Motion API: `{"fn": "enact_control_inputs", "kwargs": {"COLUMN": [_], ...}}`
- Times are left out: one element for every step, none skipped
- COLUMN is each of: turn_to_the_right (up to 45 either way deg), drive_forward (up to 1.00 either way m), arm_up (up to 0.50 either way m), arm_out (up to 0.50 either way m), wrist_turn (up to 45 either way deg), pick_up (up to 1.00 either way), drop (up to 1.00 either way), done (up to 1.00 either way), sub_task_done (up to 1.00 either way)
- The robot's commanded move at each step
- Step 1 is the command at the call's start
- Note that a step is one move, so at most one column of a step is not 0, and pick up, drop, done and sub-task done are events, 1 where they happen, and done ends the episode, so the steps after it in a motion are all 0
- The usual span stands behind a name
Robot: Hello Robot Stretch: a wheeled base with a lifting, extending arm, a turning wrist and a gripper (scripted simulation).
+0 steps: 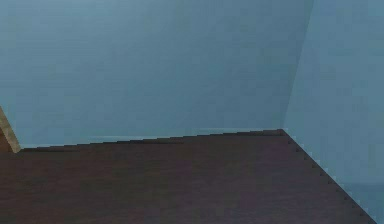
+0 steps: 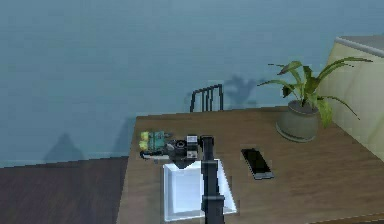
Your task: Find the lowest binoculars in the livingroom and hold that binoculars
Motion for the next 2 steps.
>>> {"fn": "enact_control_inputs", "kwargs": {"turn_to_the_right": [0.0,0.0], "drive_forward": [0.0,0.0], "arm_up": [0.1,0.0], "arm_out": [0.0,0.0], "wrist_turn": [0.0,0.0], "pick_up": [0.0,0.0], "drop": [0.0,0.0], "done": [0.0,1.0], "sub_task_done": [0.0,0.0]}}
